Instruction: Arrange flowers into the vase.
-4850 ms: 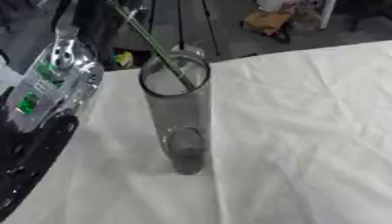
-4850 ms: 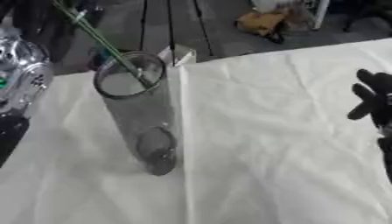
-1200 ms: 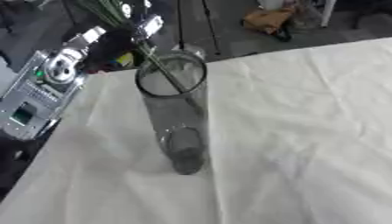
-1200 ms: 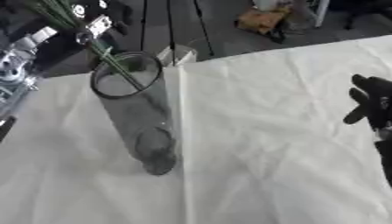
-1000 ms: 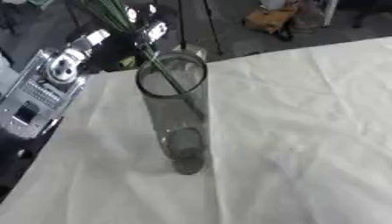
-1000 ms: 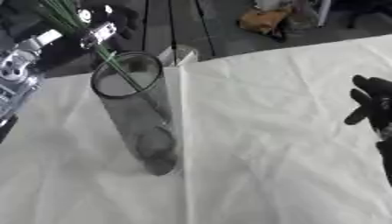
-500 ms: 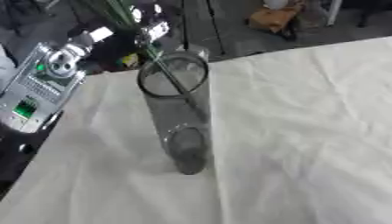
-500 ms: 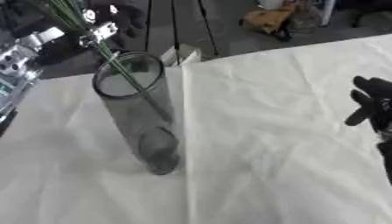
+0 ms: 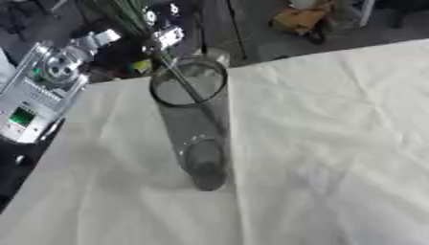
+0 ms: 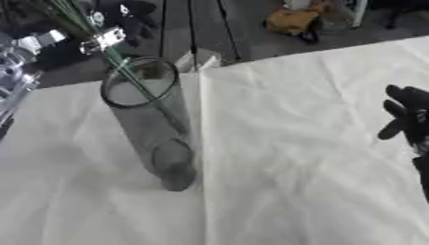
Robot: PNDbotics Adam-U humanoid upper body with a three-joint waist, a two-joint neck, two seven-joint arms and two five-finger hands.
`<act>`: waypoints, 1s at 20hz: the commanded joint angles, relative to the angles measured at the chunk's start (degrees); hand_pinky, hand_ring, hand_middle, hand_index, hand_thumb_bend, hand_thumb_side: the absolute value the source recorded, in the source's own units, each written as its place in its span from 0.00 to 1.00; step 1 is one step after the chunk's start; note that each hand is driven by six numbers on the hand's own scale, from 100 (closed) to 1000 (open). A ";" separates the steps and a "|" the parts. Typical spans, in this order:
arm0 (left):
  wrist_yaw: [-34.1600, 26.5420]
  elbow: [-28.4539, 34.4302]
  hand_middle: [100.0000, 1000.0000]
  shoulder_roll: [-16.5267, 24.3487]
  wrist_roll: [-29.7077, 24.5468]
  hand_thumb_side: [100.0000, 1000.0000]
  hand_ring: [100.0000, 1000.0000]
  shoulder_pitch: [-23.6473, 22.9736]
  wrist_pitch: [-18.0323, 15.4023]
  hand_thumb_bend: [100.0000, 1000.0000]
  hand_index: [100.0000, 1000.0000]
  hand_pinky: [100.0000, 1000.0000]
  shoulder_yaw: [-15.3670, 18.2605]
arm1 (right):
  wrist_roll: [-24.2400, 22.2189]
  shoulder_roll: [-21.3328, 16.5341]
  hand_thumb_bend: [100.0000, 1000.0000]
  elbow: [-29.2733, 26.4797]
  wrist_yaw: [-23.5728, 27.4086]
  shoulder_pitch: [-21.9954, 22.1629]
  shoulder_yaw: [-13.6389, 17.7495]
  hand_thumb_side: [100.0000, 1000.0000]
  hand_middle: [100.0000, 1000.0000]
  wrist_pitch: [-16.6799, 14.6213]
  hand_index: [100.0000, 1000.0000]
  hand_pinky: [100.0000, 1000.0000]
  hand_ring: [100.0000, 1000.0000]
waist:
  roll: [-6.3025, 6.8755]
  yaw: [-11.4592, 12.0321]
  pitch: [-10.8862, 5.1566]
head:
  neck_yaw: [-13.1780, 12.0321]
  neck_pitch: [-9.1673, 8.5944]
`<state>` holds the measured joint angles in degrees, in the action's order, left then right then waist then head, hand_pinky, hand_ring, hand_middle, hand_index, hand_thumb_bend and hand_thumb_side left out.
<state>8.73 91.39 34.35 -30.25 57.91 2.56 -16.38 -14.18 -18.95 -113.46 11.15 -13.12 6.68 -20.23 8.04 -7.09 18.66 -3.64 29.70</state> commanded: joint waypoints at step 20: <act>1.34 2.60 0.87 2.26 -5.50 1.00 0.88 2.97 -4.21 0.31 1.00 0.87 1.64 | -0.37 -1.07 0.00 -1.13 -0.30 -0.10 -0.01 1.00 0.45 1.39 0.91 1.00 1.00 | 1.07 0.00 -2.44 | -0.61 0.48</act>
<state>10.30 92.96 34.76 -35.76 59.59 -1.25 -15.99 -14.61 -18.95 -113.46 11.15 -13.05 6.66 -19.05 8.56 -7.14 18.44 -4.01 29.74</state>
